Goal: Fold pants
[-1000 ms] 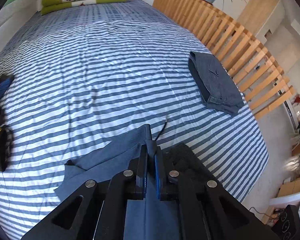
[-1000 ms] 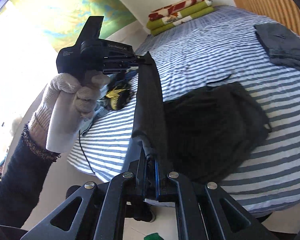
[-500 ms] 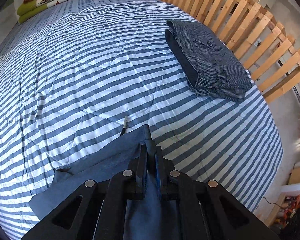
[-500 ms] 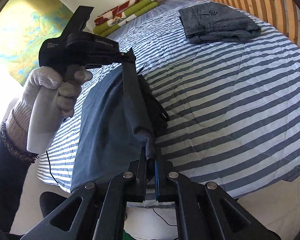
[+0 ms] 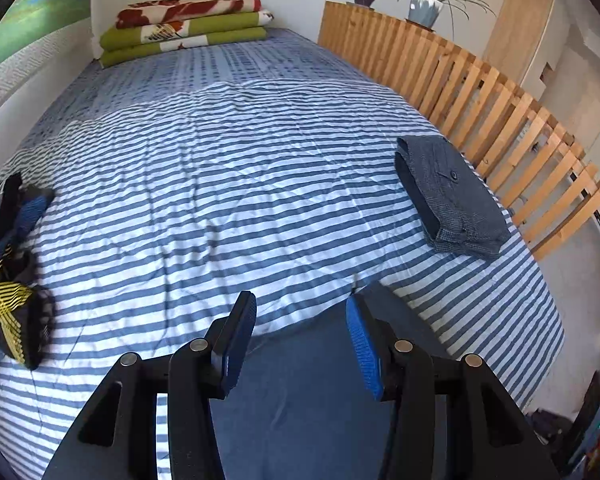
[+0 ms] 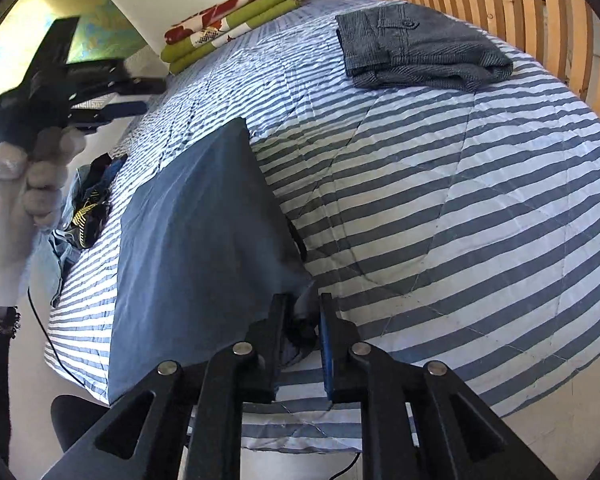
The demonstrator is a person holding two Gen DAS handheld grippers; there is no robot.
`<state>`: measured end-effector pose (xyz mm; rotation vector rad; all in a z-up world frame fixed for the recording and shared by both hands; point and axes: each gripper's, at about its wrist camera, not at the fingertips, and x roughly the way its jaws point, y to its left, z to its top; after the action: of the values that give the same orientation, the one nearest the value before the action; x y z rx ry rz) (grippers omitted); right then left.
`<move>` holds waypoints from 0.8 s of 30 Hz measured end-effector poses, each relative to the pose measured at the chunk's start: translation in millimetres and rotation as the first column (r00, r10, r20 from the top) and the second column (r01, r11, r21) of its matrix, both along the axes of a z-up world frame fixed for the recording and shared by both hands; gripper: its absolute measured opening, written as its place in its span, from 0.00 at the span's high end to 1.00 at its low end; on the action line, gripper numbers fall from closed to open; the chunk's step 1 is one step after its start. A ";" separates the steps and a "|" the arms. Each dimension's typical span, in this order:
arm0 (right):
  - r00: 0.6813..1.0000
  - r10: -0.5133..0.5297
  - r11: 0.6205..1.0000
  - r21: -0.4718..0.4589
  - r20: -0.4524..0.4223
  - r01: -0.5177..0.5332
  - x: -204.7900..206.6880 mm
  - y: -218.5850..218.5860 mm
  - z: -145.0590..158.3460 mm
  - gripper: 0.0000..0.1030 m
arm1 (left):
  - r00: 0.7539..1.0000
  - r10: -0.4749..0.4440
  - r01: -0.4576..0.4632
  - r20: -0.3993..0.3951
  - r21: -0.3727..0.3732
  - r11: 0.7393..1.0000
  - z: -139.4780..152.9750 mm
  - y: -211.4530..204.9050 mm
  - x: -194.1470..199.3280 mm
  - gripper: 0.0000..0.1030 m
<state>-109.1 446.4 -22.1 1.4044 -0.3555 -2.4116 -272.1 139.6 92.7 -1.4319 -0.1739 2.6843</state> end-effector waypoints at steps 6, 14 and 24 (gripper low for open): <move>0.993 0.039 0.999 0.025 -0.109 -0.037 -8.5 -13.9 28.2 0.85 | 0.997 0.038 -0.045 0.065 0.112 0.993 -46.4 -62.3 80.1 0.58; 0.954 0.286 0.955 0.115 -0.094 -0.275 -42.0 -106.2 17.1 0.85 | 0.983 0.123 -0.145 0.139 0.163 0.976 -136.0 -66.5 117.2 0.58; 0.978 0.210 0.975 0.073 0.005 -0.210 -80.0 -85.1 11.6 0.83 | 0.964 0.222 -0.253 0.146 0.257 0.933 -144.2 -101.9 165.5 0.60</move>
<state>-189.0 361.4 -10.5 1.3933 -0.1113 -2.2748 -106.6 37.7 -51.6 -1.5616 -0.7435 2.6193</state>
